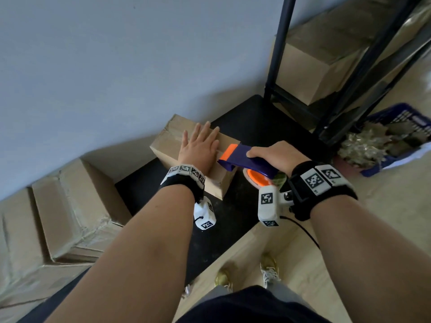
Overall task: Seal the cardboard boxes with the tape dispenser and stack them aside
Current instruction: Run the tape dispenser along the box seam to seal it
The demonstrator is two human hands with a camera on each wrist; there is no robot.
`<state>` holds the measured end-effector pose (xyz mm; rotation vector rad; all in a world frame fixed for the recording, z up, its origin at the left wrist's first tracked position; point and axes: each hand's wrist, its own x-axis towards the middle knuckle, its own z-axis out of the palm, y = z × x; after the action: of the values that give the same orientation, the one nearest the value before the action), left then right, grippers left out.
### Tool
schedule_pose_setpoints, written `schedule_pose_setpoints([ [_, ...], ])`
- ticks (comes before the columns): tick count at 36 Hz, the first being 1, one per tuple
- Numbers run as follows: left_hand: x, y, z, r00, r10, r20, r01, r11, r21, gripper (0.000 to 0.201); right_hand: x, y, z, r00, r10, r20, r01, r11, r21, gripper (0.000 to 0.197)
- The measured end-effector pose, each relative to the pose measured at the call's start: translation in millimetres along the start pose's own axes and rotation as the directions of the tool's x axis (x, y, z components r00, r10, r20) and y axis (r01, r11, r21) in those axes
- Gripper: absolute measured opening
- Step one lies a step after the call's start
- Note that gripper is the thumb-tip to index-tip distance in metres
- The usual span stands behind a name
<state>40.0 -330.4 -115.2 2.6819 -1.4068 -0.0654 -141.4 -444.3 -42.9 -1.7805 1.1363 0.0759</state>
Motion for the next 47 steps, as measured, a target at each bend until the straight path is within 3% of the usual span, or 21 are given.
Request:
schedule_pose_setpoints([
  [9,12,1,11,0.998,0.06,-0.021,-0.061,0.997,-0.051,0.046,-1,20,0,0.996,-0.073,0.054,0.068,0.993,0.099,0.042],
  [14,16,-1,13,0.997,0.071,-0.027,-0.073,0.993,-0.092,0.045,-5,25,-2,0.988,-0.154,0.008,0.153,0.983,0.103,0.062],
  [16,17,-1,14,0.997,0.066,-0.027,-0.068,0.992,-0.108,0.045,-5,26,-2,0.986,-0.167,-0.008,0.167,0.981,0.097,0.058],
  [20,20,-4,16,0.997,0.061,-0.047,-0.068,0.987,-0.143,0.044,-5,35,-6,0.992,-0.124,-0.016,0.125,0.985,0.12,0.045],
  [25,22,-3,13,0.998,0.066,-0.006,-0.066,0.989,-0.13,0.045,-7,53,-18,0.998,-0.051,-0.024,0.053,0.993,0.105,0.044],
  [38,19,-2,14,0.997,0.073,-0.007,-0.073,0.986,-0.15,0.045,0,53,1,0.996,-0.083,-0.018,0.083,0.996,0.016,0.048],
  [42,16,1,11,1.0,0.021,0.01,-0.019,0.985,-0.169,0.047,3,48,0,0.995,-0.095,-0.041,0.094,0.995,-0.026,0.049],
  [45,5,5,7,0.988,-0.141,-0.061,0.123,0.963,-0.24,0.05,7,44,1,0.994,-0.099,-0.055,0.096,0.994,-0.058,0.053],
  [47,-6,5,7,0.955,-0.275,-0.112,0.235,0.93,-0.283,0.051,10,41,4,0.993,-0.094,-0.077,0.089,0.994,-0.065,0.056],
])
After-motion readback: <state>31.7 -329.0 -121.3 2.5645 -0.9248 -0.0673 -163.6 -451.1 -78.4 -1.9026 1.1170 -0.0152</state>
